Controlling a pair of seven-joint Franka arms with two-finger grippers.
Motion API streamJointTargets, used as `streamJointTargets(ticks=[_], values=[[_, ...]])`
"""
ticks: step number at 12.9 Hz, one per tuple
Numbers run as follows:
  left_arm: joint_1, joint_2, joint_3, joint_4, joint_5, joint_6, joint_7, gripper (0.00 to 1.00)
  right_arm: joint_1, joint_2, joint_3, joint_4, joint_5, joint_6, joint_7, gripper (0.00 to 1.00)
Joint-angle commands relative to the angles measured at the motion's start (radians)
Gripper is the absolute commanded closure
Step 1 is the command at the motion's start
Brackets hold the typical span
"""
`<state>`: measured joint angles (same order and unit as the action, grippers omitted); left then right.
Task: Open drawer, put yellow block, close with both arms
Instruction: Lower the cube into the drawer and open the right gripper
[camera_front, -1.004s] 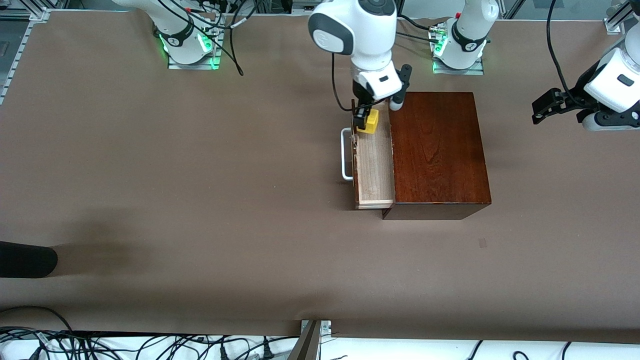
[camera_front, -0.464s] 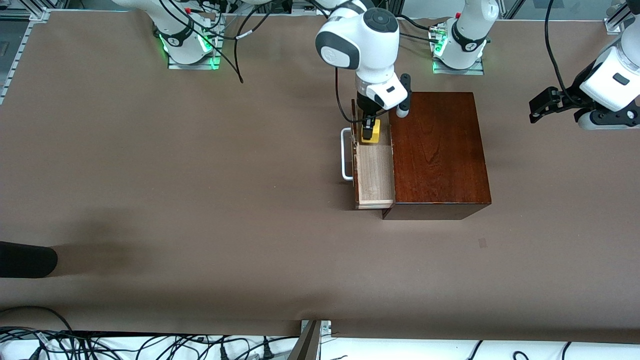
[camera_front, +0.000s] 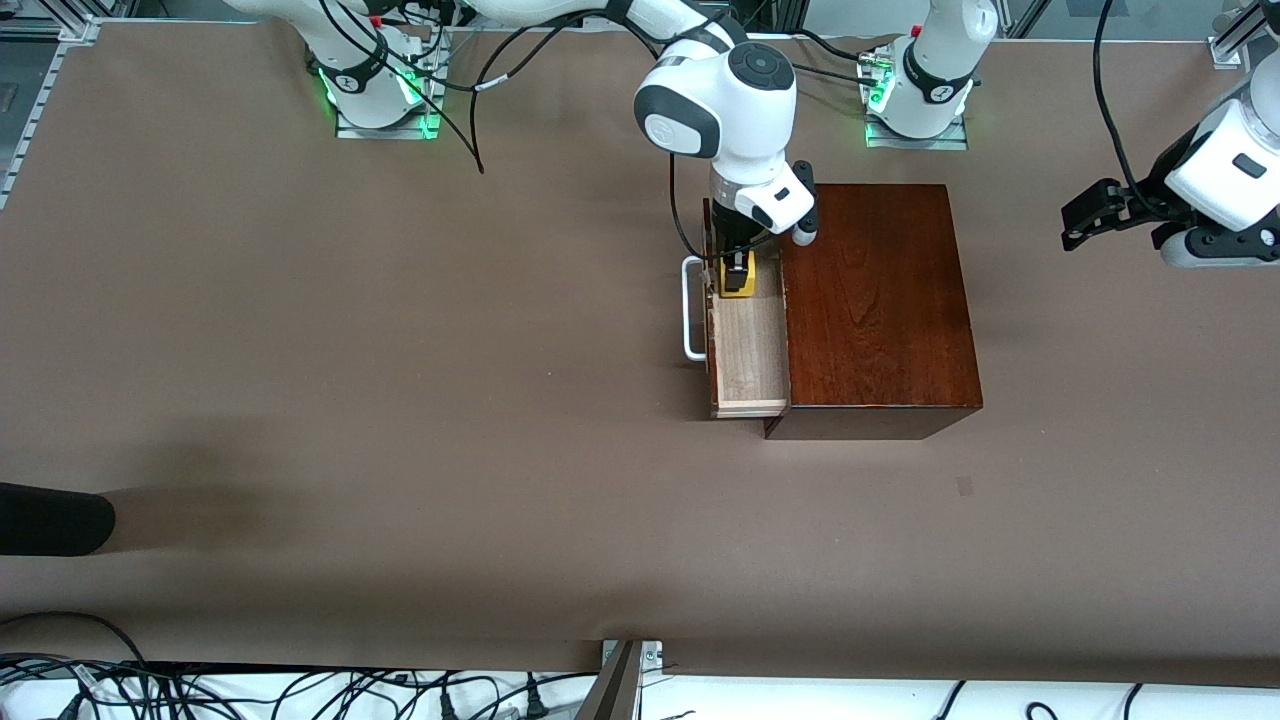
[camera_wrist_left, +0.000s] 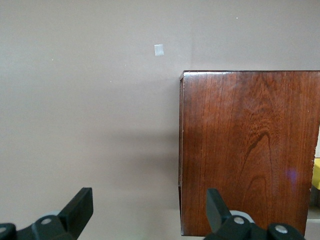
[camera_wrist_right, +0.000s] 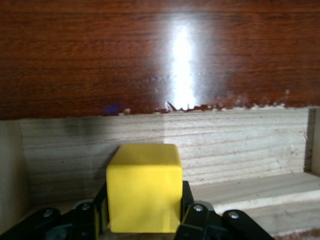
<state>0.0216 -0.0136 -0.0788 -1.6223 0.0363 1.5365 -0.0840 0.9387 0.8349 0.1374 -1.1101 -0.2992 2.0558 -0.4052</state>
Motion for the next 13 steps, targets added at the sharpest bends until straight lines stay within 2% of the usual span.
streamJointTargets(ticks=[1, 4, 5, 6, 9, 13], values=[[-0.003, 0.020, 0.004, 0.042, -0.013, -0.029, 0.024, 0.00, 0.005, 0.039, -0.004, 0.039, -0.018, 0.010, -0.026, 1.00], [-0.005, 0.020, 0.004, 0.042, -0.013, -0.032, 0.024, 0.00, -0.001, 0.041, -0.004, 0.038, -0.018, 0.007, -0.026, 1.00], [-0.006, 0.020, 0.002, 0.044, -0.013, -0.032, 0.024, 0.00, -0.003, 0.041, -0.004, 0.039, -0.018, 0.009, -0.026, 0.54], [-0.006, 0.020, 0.001, 0.044, -0.013, -0.032, 0.023, 0.00, -0.004, 0.041, -0.004, 0.041, -0.017, 0.012, -0.024, 0.01], [-0.006, 0.021, 0.001, 0.045, -0.013, -0.038, 0.023, 0.00, -0.004, 0.029, -0.007, 0.050, -0.008, -0.008, -0.017, 0.00], [-0.006, 0.021, 0.001, 0.045, -0.015, -0.049, 0.023, 0.00, -0.018, -0.015, -0.009, 0.147, 0.038, -0.118, 0.022, 0.00]])
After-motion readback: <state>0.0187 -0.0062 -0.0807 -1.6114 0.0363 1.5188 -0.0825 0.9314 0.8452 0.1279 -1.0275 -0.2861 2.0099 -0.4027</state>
